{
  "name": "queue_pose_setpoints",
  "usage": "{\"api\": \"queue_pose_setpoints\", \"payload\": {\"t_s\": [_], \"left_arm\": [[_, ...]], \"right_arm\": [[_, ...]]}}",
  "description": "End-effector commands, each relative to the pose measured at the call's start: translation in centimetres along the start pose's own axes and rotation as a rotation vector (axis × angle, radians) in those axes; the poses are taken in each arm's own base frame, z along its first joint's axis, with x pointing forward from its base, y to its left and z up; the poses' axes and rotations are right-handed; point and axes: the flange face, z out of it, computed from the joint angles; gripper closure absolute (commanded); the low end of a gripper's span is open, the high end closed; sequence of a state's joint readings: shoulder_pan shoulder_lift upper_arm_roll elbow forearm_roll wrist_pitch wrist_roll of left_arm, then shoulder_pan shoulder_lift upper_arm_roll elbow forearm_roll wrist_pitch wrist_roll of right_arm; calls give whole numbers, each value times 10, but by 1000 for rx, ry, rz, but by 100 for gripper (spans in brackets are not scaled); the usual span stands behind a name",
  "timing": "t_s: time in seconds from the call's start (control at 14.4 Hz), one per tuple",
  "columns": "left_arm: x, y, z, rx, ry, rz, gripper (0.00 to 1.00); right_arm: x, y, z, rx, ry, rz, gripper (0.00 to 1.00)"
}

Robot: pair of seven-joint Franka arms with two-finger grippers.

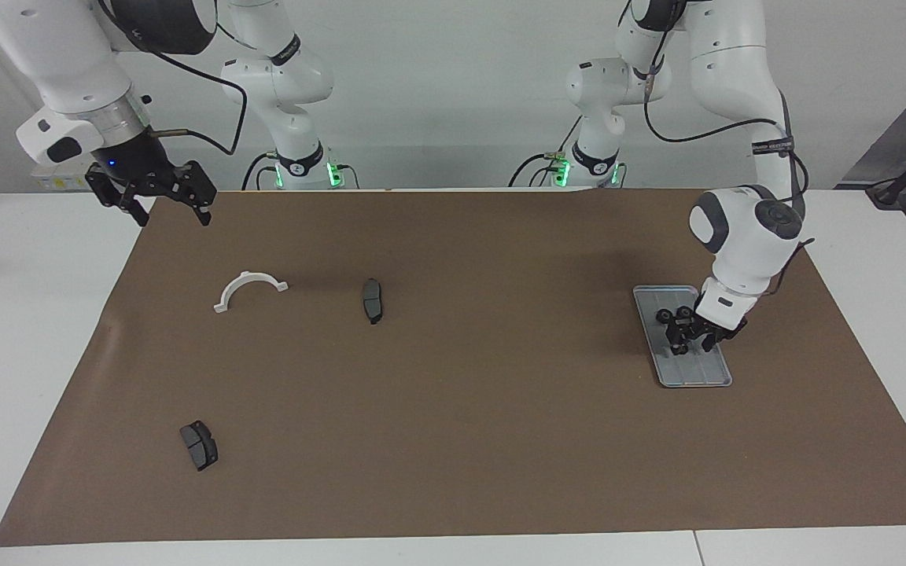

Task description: Place bearing gear from tray to pile

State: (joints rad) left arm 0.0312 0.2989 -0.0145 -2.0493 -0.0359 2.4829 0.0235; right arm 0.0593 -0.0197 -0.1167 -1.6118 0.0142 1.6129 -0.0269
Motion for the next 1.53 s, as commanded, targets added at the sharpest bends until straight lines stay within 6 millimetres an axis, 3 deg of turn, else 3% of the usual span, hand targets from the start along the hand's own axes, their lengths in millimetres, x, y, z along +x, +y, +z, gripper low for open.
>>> {"api": "queue_pose_setpoints", "payload": {"t_s": [0.0,0.42,0.49,0.56,0.63,0.76,0.9,1.04,1.25,1.46], "left_arm": [[-4,2,3,10,15,-7,52],[-3,2,6,10,26,-6,58],[-3,3,6,10,26,-4,67],[-3,3,6,10,26,-4,93],[-3,2,6,11,26,1,100],[-1,3,2,10,9,-1,100],[9,9,-23,7,-34,3,100],[20,20,-69,5,-65,-47,100],[21,76,-113,5,-107,-146,100],[8,169,-116,-15,-64,-323,100]], "right_arm": [[-8,0,-2,21,-2,13,0],[-8,-1,-1,21,-4,12,0],[-8,-1,-1,21,-4,12,0],[-8,0,-2,21,-4,13,0],[-8,0,-2,21,-4,13,0],[-8,0,-2,21,-2,13,0],[-8,-1,-2,21,-2,12,0],[-8,0,-2,21,-2,13,0],[-8,0,-2,21,-4,13,0],[-8,0,-2,21,-4,13,0]]}}
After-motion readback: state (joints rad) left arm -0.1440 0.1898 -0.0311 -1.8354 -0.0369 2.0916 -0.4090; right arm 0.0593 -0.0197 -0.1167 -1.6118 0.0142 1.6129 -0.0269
